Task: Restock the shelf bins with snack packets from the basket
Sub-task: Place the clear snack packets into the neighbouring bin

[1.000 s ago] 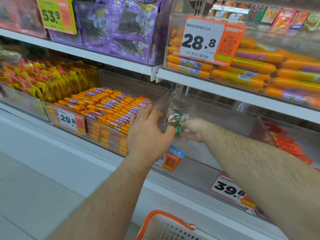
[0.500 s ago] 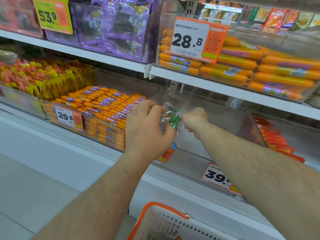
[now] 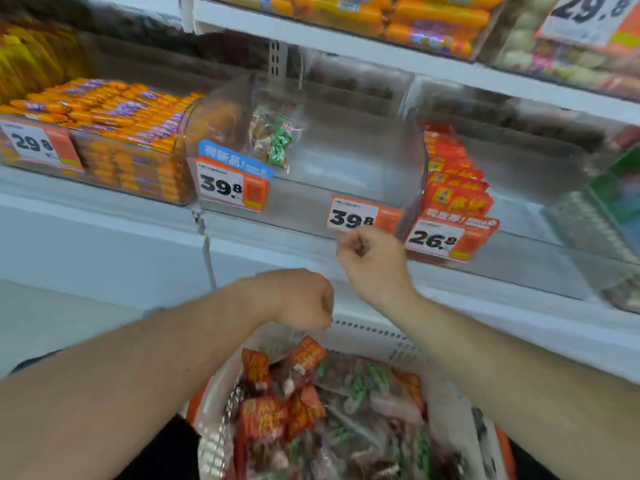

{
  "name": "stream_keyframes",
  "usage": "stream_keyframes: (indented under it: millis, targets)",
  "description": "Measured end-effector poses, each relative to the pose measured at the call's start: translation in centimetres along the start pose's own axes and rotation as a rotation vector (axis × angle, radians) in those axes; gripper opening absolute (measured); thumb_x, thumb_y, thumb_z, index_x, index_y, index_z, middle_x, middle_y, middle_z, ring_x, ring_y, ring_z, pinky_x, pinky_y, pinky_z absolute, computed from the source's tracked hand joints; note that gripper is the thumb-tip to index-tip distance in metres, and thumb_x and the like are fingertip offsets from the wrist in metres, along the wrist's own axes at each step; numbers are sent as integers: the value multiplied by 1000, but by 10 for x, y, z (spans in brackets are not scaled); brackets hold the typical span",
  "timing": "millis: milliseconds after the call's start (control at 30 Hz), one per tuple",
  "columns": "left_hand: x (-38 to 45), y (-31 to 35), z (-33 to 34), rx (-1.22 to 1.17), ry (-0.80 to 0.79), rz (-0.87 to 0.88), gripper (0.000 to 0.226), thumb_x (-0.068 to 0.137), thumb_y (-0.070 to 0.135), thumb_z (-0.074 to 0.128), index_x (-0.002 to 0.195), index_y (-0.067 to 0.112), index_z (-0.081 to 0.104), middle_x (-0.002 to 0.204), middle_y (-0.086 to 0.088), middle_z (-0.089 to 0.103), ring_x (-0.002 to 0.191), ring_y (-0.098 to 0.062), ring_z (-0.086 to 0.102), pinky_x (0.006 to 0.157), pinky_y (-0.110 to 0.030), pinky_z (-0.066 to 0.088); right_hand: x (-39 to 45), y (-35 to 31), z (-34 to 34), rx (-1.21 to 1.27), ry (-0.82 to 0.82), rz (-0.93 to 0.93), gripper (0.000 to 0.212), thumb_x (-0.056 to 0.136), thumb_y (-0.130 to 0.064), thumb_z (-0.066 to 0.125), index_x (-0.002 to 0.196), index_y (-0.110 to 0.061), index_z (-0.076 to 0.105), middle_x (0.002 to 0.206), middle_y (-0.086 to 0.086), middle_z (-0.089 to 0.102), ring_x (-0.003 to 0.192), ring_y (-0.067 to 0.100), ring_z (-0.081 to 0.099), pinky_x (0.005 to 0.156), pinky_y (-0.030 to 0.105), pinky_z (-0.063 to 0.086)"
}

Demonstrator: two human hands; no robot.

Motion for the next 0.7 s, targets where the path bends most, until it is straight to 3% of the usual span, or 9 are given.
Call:
stream_keyframes:
  millis: [100, 200, 300, 433, 500, 633, 700]
  targets:
    - [7, 2, 24, 47, -51, -4, 26, 84, 32, 50, 84, 10, 64, 88, -16, 65, 70, -24, 50, 65, -33, 41, -27, 54, 9, -171, -145, 159, 24, 87, -9, 60, 67, -22, 57, 63, -8, 56, 63, 9, 54, 57, 19, 39]
    - [11, 12, 37, 126, -99, 27, 22, 87, 21, 48, 67, 14, 49, 64, -8, 44, 57, -23, 35, 53, -32, 27, -53, 103, 18, -406, -391, 231, 20, 89, -17, 57, 70, -14, 61, 71, 4, 62, 72, 23, 58, 63, 31, 44]
    - [19, 17, 44, 176, -106, 70, 21, 87, 24, 49, 67, 16, 49, 64, -5, 46, 57, -24, 39, 51, -33, 28, -88, 139, 26, -669, -690, 305, 34, 85, -39, 60, 61, -20, 46, 60, -2, 49, 61, 20, 52, 51, 29, 39]
    - [27, 14, 48, 165, -108, 87, 21, 87, 27, 46, 72, 14, 54, 69, -7, 50, 61, -23, 41, 55, -34, 32, -119, 160, 35, -928, -893, 411, 50, 78, -67, 63, 69, -19, 51, 67, -3, 53, 67, 20, 56, 58, 32, 46]
    - [30, 12, 49, 148, -117, 90, 17, 87, 30, 45, 78, 18, 53, 77, -6, 51, 66, -22, 41, 58, -34, 34, -125, 164, 37, -1002, -924, 409, 47, 80, -63, 63, 76, -18, 54, 75, -1, 56, 73, 22, 59, 62, 33, 47]
    - [30, 6, 52, 120, -142, 93, 11, 86, 31, 43, 82, 22, 47, 82, -1, 47, 70, -20, 40, 61, -34, 35, -129, 170, 36, -1109, -946, 365, 6, 89, -22, 59, 90, -17, 60, 91, 3, 59, 87, 25, 62, 68, 34, 44]
    - [28, 2, 51, 102, -149, 86, 12, 85, 32, 43, 84, 21, 48, 86, -3, 48, 73, -20, 41, 64, -34, 36, -125, 169, 33, -1206, -934, 300, 14, 91, -16, 56, 103, -16, 65, 107, 9, 59, 96, 28, 61, 72, 36, 44]
Point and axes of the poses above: each hand's wrist, its own x-axis towards the middle knuckle, its own z-axis out of the palm, y = z × x, the point moved 3 cm from there along x, towards the middle knuckle
